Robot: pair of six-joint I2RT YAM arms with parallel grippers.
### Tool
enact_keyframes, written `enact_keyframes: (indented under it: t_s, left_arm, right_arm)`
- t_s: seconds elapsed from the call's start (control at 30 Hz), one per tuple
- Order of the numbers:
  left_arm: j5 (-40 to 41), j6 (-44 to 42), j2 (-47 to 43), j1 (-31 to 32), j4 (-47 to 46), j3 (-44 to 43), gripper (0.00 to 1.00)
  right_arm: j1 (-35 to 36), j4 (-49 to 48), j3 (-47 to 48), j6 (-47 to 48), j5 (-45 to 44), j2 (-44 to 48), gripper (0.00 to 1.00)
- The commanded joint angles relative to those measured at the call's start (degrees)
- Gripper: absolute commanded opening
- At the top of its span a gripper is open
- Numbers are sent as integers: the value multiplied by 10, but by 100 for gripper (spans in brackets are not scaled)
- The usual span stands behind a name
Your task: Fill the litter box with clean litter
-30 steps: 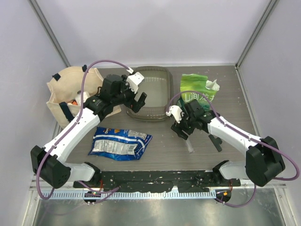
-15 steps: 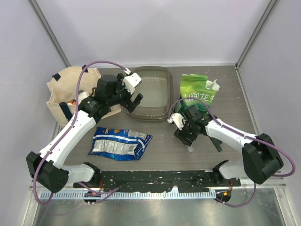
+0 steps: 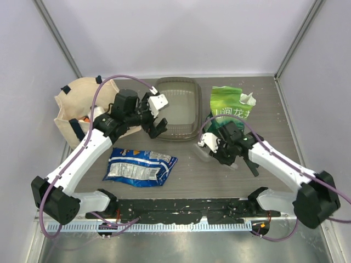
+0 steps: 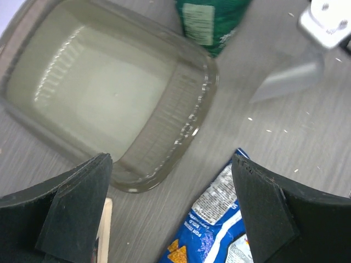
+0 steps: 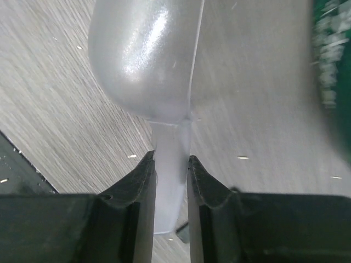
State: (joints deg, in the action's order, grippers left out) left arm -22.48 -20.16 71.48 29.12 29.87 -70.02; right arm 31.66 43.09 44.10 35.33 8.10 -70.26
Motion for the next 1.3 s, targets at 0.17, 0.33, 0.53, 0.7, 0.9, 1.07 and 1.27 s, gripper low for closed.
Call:
enact_keyframes:
  t_s: [0.17,0.33,0.53,0.7,0.9,1.07,1.27]
  left_arm:
    - [-239,-145,10,5,9,-28,91]
    - [-252,-153,43,33,-30,-64,90]
    - [-231,-132,69,66,-69,-74,85]
    - [-213,-133,92,77,-61,-92,67]
    - [-195,-145,110,84,-27,-119,45]
    - [-183,-159,125,86,-4,-136,20]
    - [-144,-196,103,86,6,-103,0]
  right_arm:
    - [3,103,211,137,48,75,1]
    - [6,76,272,185,25,26,1]
    - [10,56,317,239,13,-5,1]
    - [13,35,328,253,9,-13,1]
    - [13,8,330,277,11,-7,1]
    - [14,-20,324,270,2,-6,4]
    - [-4,-46,413,93,-41,-38,64]
